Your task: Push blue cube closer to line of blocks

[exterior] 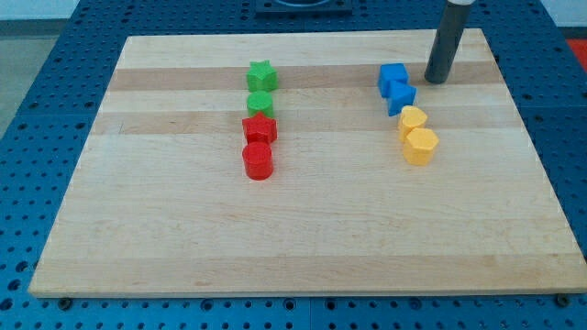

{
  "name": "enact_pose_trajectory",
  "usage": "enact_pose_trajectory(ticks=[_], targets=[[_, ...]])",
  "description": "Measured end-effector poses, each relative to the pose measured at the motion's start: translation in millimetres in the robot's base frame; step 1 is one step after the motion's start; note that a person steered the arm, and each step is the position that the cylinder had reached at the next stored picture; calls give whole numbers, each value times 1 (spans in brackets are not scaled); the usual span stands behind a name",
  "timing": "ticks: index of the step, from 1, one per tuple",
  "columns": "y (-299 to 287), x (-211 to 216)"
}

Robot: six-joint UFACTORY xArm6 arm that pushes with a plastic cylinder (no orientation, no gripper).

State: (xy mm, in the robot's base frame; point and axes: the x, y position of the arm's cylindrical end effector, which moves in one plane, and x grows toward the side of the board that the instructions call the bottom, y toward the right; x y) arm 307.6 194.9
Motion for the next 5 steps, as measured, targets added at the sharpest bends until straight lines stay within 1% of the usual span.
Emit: enact_pose_trajectory(ticks=[1,3,5], targets=[[0,0],[0,18],[-5,18]])
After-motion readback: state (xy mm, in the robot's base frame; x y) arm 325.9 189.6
